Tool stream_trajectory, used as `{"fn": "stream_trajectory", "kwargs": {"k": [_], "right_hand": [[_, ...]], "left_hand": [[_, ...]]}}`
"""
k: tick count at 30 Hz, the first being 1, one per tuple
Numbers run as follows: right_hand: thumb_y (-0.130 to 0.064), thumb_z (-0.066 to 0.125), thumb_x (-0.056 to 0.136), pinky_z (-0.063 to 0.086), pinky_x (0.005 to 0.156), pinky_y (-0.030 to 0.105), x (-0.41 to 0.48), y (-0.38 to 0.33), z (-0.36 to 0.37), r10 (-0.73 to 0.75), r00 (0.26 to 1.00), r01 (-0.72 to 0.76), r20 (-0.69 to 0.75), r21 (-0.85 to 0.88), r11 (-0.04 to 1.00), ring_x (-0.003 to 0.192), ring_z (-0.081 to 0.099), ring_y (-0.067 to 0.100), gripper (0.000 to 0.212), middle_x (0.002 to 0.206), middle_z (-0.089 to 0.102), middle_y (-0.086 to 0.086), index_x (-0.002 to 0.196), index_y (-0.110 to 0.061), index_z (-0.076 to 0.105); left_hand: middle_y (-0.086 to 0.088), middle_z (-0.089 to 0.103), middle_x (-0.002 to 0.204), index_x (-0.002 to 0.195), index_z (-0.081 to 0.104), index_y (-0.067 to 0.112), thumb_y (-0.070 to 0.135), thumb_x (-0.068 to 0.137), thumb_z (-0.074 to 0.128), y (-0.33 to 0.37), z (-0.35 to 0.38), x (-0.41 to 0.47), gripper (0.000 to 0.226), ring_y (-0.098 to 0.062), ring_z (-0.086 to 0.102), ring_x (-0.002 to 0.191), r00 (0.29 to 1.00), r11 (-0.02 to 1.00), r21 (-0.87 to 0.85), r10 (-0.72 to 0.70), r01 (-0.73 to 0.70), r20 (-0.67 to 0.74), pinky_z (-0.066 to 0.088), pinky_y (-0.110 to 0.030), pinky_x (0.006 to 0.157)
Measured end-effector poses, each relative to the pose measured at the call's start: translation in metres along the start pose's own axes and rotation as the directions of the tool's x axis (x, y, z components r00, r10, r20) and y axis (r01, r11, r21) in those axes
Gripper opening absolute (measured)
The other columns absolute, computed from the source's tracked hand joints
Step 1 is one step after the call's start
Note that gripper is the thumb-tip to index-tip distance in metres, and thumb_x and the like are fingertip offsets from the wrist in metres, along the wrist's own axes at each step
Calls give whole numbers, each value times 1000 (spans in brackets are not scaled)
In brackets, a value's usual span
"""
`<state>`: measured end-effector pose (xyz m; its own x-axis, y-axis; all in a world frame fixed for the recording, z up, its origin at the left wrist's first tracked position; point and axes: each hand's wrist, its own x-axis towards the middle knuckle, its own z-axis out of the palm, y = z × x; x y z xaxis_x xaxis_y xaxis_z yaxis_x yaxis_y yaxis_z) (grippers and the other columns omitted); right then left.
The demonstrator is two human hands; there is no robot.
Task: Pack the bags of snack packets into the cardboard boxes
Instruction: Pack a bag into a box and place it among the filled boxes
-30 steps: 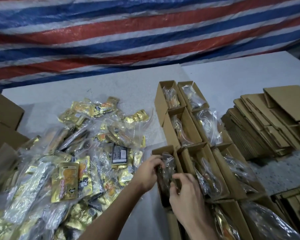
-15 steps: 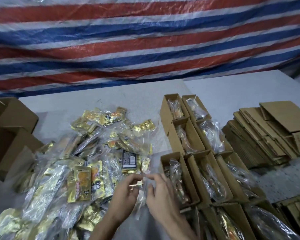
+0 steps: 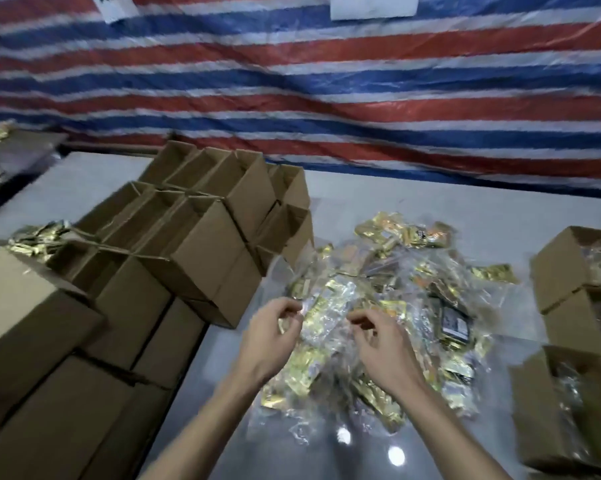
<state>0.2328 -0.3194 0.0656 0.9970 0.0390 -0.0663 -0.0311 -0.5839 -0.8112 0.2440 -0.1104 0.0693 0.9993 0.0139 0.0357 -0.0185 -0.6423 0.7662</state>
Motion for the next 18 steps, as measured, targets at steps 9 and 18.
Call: {"fn": "stream_trajectory", "kwargs": {"k": [9, 18], "right_hand": [[-19, 61, 94, 42, 72, 10, 8, -71, 43, -112, 993, 112, -35, 12, 994, 95, 54, -16, 22, 95, 64, -30, 99, -39, 67], [-16, 61, 94, 51, 82, 19, -10, -70, 41, -50, 997, 53, -53, 71, 996, 94, 61, -7, 24, 96, 67, -27, 99, -38, 68]], "left_hand": [[6, 42, 140, 136, 45, 27, 29, 92, 59, -52, -133, 44, 46, -24, 61, 101, 937, 951, 282, -20, 125, -350, 46, -35, 76], [-11, 62, 124, 128, 59, 11, 35, 92, 67, -100, -164, 91, 44, -35, 59, 115, 953, 888, 349, -265, 301, -148, 47, -42, 92]]}}
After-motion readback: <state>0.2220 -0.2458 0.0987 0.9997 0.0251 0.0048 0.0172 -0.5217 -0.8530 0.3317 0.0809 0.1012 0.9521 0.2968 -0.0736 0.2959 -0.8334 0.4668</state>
